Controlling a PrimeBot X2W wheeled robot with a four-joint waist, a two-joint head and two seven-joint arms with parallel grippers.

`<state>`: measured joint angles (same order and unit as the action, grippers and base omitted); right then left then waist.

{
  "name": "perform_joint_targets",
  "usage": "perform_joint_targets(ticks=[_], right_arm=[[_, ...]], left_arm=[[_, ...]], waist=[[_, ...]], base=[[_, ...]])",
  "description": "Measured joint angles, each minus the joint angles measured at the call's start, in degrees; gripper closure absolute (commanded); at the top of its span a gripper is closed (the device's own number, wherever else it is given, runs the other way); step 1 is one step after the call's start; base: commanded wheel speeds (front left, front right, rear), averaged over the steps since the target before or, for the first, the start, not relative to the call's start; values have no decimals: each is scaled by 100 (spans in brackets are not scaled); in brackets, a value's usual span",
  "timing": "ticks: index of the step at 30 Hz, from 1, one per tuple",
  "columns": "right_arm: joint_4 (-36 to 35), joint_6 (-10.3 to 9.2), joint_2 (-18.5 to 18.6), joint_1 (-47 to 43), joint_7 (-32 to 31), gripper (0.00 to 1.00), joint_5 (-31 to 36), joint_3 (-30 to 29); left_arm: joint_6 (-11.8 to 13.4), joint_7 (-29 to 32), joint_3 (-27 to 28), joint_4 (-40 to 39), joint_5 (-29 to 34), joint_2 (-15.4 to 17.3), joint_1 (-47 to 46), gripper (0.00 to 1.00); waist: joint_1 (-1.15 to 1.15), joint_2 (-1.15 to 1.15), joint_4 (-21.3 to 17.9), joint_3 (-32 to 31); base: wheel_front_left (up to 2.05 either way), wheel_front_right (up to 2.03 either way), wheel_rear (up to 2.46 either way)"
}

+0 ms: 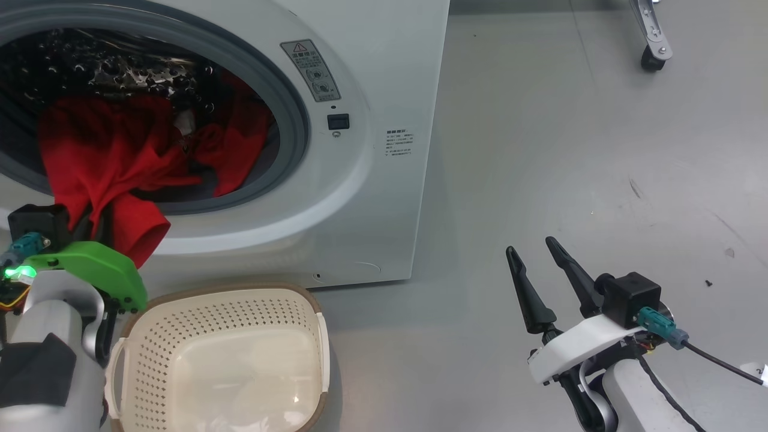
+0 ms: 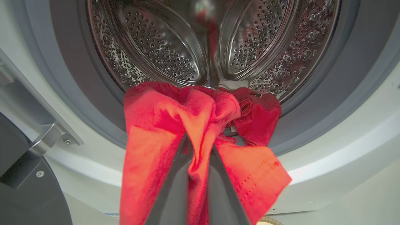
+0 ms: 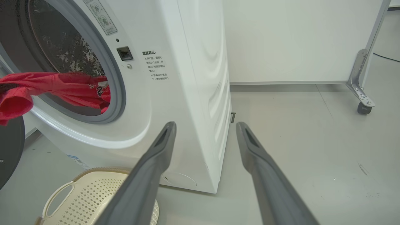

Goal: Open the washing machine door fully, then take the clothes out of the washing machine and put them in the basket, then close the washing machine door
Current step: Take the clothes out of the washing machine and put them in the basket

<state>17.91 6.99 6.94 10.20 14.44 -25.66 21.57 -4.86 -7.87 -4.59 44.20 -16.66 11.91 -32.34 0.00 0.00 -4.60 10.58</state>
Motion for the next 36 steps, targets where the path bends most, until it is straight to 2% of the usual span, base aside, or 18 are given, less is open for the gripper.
perform_joint_targets(ticks=[11, 24, 36], right_arm=[[-16, 0, -16, -21, 0, 0, -1, -30], [-40, 0, -52, -98, 0, 0, -1, -86], [-54, 0, -57, -133, 0, 0, -1, -88]], left_arm=[[-55, -522, -88, -758, 1, -86, 235, 100], [-56, -639, -98, -1852, 7, -193, 438, 100], [-46, -639, -96, -2346, 21, -219, 885, 100]], waist=[[0, 0, 17, -118], [0, 0, 90, -196], [0, 0, 117, -222]], base=[[0, 0, 0], [0, 0, 0], [0, 0, 0]])
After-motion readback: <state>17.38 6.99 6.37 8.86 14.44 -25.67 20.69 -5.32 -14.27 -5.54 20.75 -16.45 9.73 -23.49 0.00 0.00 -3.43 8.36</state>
